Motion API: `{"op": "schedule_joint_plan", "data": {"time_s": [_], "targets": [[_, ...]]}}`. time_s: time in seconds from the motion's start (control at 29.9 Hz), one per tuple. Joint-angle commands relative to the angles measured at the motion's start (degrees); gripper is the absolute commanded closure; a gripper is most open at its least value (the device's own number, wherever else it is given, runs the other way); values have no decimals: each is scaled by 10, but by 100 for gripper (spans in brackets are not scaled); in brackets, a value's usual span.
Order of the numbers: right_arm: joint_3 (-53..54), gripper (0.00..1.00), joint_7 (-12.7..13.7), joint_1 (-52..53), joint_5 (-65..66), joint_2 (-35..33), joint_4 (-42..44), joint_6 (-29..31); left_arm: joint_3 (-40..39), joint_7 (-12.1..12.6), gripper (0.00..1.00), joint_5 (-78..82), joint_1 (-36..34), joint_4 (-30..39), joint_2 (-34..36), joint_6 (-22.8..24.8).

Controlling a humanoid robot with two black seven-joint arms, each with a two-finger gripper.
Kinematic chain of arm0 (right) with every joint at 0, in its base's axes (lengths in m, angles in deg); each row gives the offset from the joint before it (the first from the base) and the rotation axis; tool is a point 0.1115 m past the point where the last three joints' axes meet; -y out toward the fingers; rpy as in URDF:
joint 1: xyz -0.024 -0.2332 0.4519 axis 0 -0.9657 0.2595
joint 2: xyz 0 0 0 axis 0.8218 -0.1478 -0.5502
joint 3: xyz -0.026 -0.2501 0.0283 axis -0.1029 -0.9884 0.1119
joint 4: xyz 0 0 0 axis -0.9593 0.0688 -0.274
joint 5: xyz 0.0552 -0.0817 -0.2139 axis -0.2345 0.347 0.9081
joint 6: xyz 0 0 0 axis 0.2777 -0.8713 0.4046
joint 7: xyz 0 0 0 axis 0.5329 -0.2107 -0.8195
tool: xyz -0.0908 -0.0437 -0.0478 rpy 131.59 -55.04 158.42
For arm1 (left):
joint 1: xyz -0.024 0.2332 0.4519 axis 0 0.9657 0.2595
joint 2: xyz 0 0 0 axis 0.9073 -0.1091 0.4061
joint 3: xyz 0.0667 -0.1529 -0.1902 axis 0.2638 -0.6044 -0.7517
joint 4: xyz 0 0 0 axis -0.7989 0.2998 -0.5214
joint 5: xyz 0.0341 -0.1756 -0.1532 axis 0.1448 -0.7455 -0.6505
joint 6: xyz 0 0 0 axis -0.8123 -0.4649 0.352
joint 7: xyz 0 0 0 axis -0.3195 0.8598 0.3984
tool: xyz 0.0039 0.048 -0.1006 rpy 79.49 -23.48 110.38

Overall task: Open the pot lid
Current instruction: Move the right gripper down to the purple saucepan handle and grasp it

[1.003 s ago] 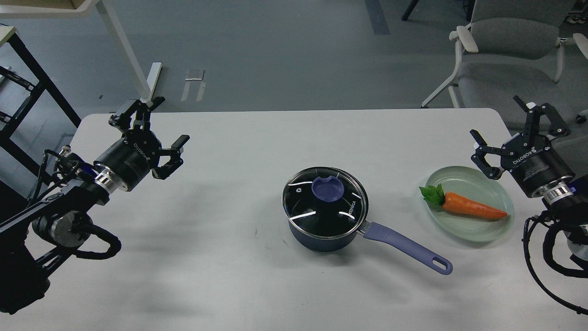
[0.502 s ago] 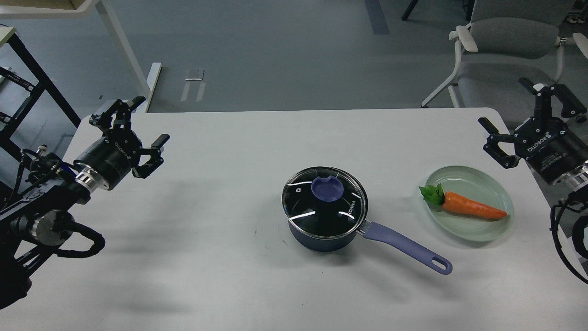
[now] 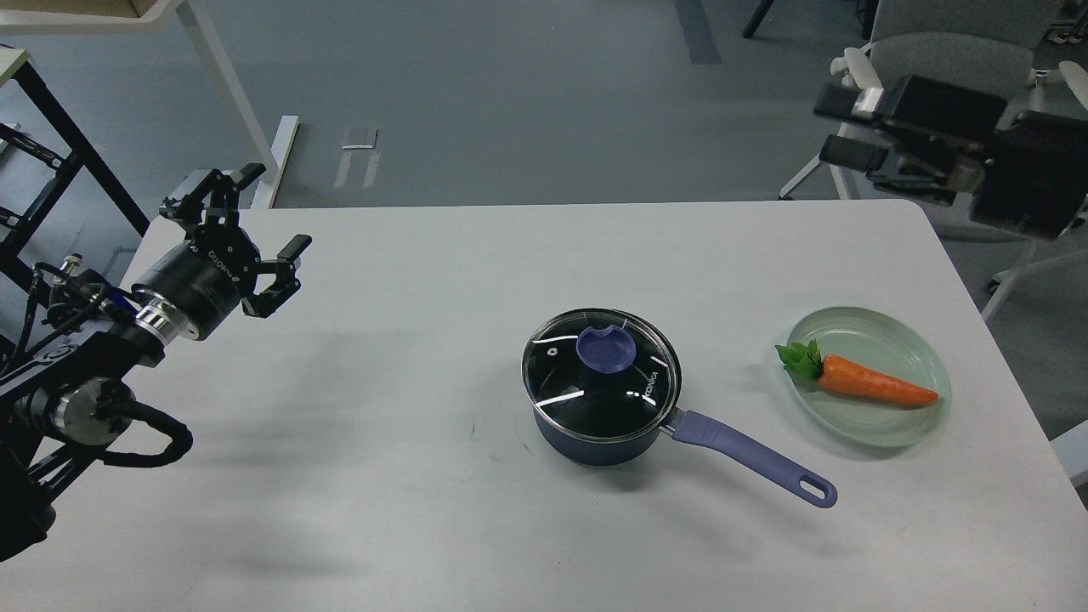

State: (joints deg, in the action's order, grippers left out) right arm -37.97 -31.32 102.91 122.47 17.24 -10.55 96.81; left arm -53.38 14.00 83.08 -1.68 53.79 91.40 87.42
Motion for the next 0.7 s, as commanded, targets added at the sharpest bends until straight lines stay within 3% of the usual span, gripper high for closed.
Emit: {"op": "schedule_joint_plan", "data": {"time_s": [0.0, 0.33, 0.47, 0.67], "targets": [[-115, 0, 0, 97, 78, 25, -21, -4, -1, 0, 1, 0, -3, 3, 2, -2], [-272, 0, 0, 176, 272, 130, -31, -36, -1, -1, 1, 0, -3, 9, 8, -2], [-312, 0, 0, 176, 369, 141, -31, -71, 0, -4, 1, -1, -3, 9, 12, -3], [-357, 0, 0, 162, 387, 137, -35, -81, 1, -8, 1, 0, -3, 9, 12, -3]]}}
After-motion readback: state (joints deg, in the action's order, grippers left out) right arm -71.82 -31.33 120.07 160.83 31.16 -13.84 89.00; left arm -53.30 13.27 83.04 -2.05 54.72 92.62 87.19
